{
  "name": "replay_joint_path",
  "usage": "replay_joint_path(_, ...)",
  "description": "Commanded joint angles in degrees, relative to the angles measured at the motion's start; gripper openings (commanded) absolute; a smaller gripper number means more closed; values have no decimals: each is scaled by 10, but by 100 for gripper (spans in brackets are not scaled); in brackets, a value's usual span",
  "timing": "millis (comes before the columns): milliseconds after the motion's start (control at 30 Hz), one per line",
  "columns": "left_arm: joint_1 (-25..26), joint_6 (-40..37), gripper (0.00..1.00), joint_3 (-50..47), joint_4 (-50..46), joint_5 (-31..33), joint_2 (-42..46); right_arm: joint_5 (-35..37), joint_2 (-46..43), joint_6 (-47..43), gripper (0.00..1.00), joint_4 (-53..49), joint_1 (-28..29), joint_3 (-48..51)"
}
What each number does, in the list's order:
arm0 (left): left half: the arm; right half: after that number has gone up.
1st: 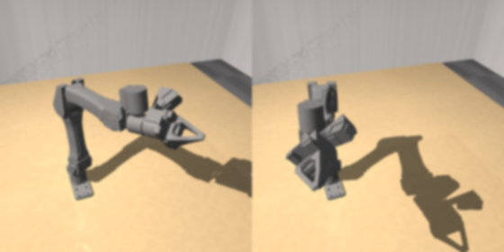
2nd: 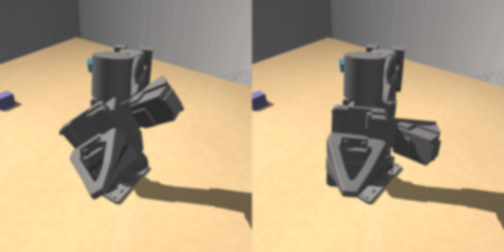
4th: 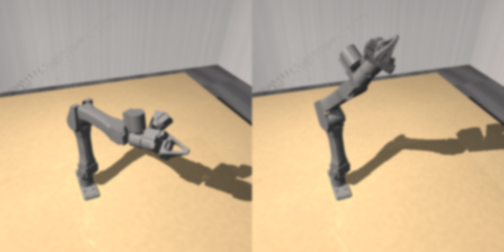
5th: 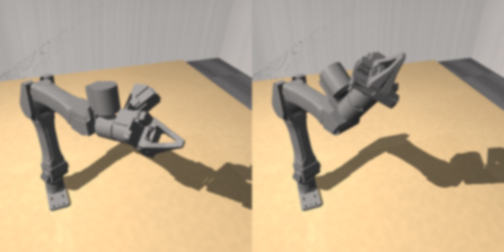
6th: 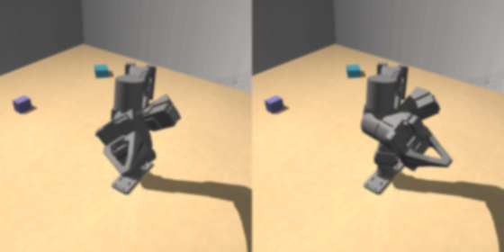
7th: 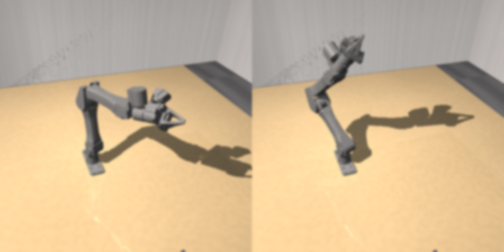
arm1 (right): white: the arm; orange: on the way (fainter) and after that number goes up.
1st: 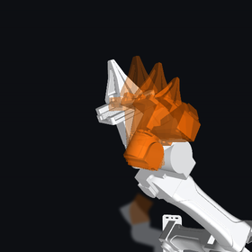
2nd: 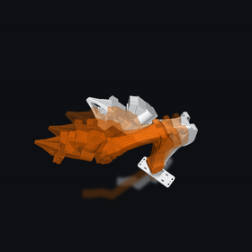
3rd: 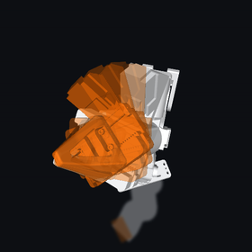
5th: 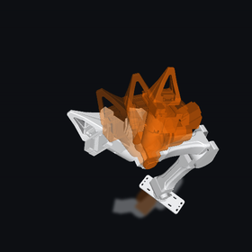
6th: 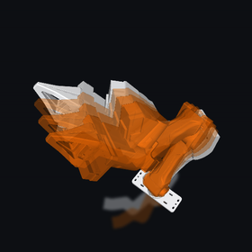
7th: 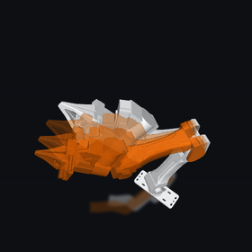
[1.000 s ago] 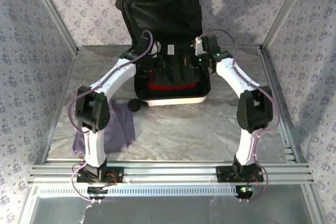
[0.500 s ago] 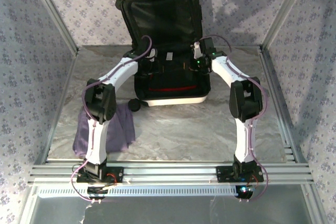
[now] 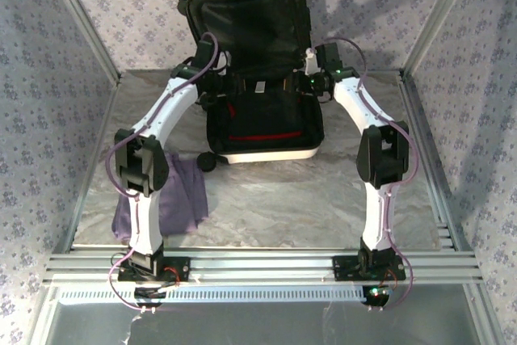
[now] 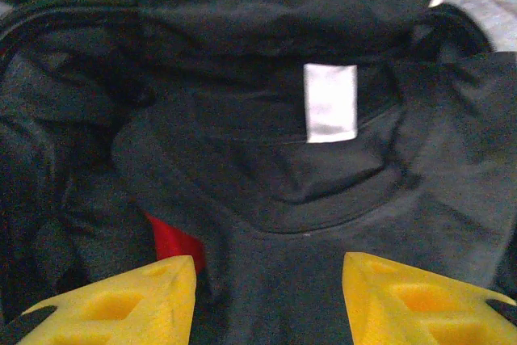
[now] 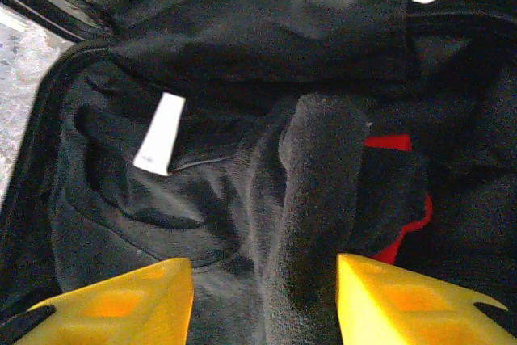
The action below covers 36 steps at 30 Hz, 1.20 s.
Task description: Pack the luggage
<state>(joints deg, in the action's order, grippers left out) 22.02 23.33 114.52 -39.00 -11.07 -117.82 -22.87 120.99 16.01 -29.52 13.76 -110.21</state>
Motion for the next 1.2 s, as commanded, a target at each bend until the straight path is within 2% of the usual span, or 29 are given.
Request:
replay_joint_path(0,13,-10,51,12,-2,-31,11,-25,-27,6,49,17,5,7)
replay_joint_path(100,22,-7,51,13,24,-62,-4,-25,-25,13,48,22,7,8)
replay_joint_path(333,29,4,51,44,31,-69,-67,-34,-39,29,47,55,7,32)
replay_joint_path(433,21,4,51,76,17,-51,-101,-33,-29,33,46,51,9,26)
replay_joint_path(700,-2,10,51,155,7,-76,-198,-34,-58,42,46,81,11,65)
replay_joint_path(1167,-2,13,50,156,27,-83,-229,-49,41,66,46,95,10,7)
